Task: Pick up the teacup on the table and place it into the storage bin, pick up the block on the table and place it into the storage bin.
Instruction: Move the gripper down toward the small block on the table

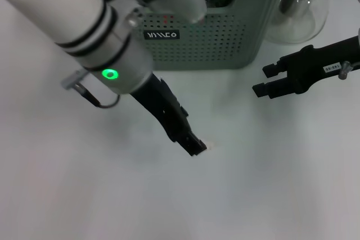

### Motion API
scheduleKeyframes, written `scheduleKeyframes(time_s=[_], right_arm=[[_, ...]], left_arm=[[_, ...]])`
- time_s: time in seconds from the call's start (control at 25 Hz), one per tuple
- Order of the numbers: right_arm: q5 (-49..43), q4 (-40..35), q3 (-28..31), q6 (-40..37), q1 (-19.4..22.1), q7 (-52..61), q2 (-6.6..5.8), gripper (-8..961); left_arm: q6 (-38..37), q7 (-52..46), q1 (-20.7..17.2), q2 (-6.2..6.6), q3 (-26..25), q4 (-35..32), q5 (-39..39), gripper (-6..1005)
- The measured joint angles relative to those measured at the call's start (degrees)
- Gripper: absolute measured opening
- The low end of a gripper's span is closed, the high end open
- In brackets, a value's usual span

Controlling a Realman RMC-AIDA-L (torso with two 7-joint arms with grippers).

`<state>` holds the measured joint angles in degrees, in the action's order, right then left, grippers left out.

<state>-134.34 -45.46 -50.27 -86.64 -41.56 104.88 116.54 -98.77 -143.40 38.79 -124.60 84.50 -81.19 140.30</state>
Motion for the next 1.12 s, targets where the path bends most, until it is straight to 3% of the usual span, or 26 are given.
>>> scheduleKeyframes(time_s=[0.28,0.48,0.52,0.64,0.88,1.04,1.12], right_arm=[[-0.1,0.0,-0.2,-0.4,0.0,0.0,-0.29,660],[-0.2,-0.1,-0.7,-1.5,0.0,-0.4,-0.36,660],[-0.2,-0.2,-0.7,-2.0,0.0,-0.4,-0.39,660],[-0.2,-0.4,-0.7,-3.9,-0.2,-1.0,-0.42,660],[-0.2,-0.5,-2.7,-6.0,-1.7,-1.7,-0.13,660],[-0.2,0.0,-5.3,-5.9,-3.7,-1.0,0.4,661],[-0.2,0.2,-7.1,-5.7,-5.0,0.1,0.95,661]], left_arm=[[2.7,-1.4,0.6,0.04,2.7,3.0,0.9,786],[2.4,7.9,-3.0,-0.11,-2.7,2.3,-1.3,787],[0.9,14.5,-5.0,-0.18,-7.3,2.5,-5.2,787],[-2.0,23.7,-7.1,-0.19,-14.5,5.0,-10.9,787],[-13.8,51.3,-10.1,0.57,-41.4,21.6,-24.2,786],[-15.5,65.4,-14.7,-0.01,-51.8,26.9,-28.5,787],[-15.5,69.1,-16.6,-0.2,-54.3,27.6,-29.6,788]])
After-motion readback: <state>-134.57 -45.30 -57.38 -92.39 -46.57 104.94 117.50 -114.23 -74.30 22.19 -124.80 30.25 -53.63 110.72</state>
